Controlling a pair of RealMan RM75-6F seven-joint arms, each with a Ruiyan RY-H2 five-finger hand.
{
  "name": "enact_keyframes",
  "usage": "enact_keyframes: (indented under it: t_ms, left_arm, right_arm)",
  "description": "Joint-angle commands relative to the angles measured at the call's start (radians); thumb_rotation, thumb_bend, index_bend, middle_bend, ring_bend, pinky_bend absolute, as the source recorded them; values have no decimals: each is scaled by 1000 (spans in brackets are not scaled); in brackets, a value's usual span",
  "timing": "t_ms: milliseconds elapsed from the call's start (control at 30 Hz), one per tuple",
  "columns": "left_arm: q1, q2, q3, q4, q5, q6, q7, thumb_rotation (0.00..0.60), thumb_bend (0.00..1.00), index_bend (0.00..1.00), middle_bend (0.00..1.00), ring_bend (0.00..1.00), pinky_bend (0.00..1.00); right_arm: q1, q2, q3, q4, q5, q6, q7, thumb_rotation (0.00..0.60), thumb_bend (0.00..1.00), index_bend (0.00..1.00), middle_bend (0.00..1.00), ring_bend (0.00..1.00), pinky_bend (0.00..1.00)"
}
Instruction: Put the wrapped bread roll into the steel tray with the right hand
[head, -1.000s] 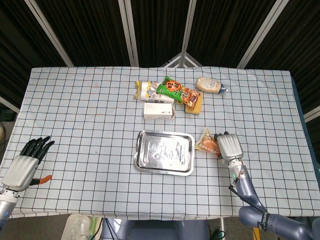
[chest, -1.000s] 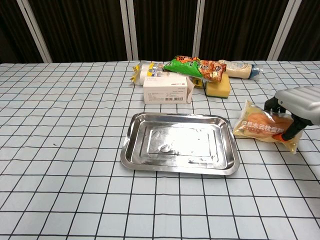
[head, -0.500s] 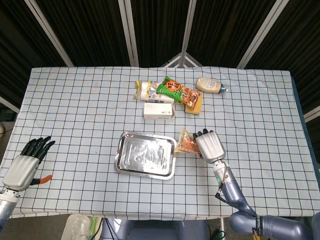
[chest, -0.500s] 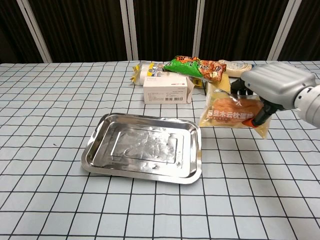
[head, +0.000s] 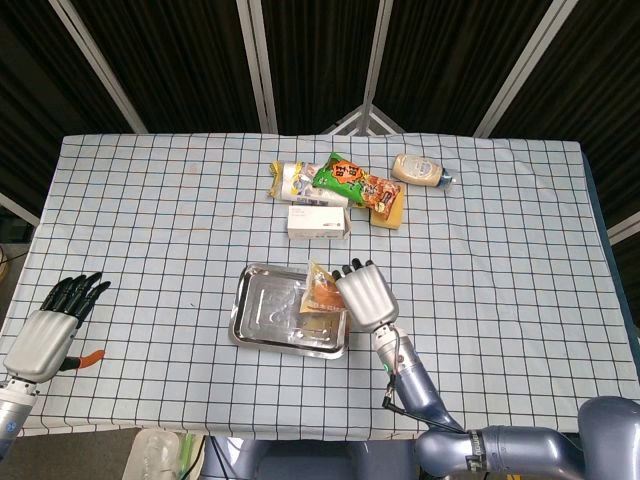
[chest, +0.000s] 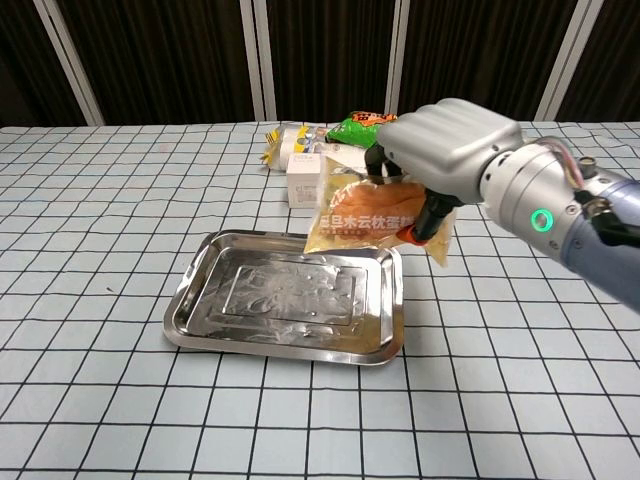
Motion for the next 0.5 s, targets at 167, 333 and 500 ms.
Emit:
enact_keyframes:
  t_ms: [167,333,500]
  left_arm:
    - [0,6,-1,4,-1,2,-20,600,64,0,0,0,0]
    - [-1,12,-3,11,-2,4,-43,600,63,0,0,0,0]
    - [-4,13,-4,17,-5,-3,-54,600,64,0,0,0,0]
  right_arm:
    - [92,-167,32,171,94,-6,-37,600,330,473,510,392,580]
    - [126,-250,27,284,111,-13,-23,600,330,39,243,213,538]
    - [123,-274,21,269,157,38,-71,600,330,0,19,3,403]
